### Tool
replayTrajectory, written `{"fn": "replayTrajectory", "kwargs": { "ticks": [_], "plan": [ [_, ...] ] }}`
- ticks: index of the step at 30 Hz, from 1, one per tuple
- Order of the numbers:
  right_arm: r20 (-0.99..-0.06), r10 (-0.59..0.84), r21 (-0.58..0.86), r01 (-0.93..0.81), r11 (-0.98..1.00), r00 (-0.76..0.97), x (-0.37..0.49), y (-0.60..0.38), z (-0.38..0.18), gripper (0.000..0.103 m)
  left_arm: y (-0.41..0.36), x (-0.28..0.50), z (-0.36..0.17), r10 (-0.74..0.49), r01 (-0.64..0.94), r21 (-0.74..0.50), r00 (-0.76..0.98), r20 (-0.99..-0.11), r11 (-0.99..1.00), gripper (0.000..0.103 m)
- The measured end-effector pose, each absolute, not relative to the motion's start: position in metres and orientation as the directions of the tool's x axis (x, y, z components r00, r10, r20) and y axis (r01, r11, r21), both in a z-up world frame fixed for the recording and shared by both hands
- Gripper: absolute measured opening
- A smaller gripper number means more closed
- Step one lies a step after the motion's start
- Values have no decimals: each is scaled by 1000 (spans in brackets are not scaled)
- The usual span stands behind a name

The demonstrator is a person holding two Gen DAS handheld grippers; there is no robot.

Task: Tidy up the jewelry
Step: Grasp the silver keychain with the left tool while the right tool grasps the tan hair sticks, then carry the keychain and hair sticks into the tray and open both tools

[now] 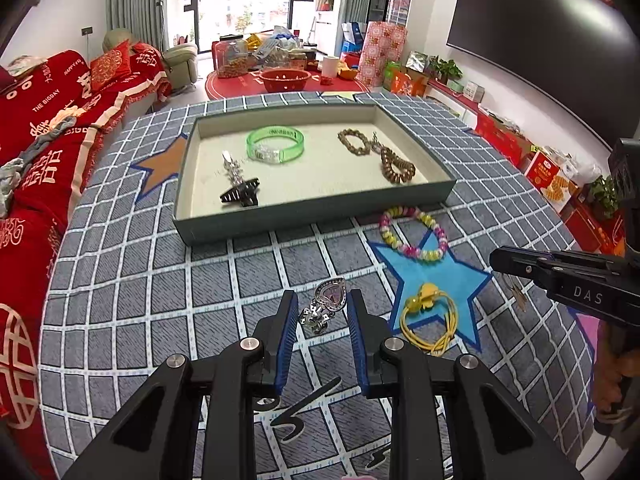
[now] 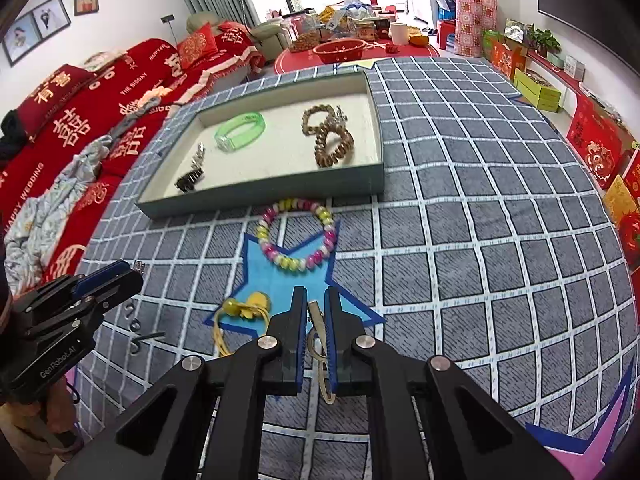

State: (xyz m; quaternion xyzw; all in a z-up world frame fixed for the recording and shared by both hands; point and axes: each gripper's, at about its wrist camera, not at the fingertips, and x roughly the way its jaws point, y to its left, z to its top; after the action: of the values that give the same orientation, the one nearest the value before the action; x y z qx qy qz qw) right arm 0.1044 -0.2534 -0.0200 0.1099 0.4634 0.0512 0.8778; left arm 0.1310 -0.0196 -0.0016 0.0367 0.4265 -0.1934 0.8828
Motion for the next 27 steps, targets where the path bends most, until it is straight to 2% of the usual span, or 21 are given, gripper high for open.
{"fn": "replayTrajectory", "kwargs": {
  "ticks": [15, 27],
  "plan": [
    [-764, 232, 291, 1, 957, 602, 134, -254, 9, 9, -10, 167, 22, -310, 334, -121, 600, -737, 935, 39],
    [-743, 292, 358, -12, 934, 602, 203, -248, 20, 9, -22, 220, 29, -290, 310, -112, 621, -729, 944, 39]
  ]
}}
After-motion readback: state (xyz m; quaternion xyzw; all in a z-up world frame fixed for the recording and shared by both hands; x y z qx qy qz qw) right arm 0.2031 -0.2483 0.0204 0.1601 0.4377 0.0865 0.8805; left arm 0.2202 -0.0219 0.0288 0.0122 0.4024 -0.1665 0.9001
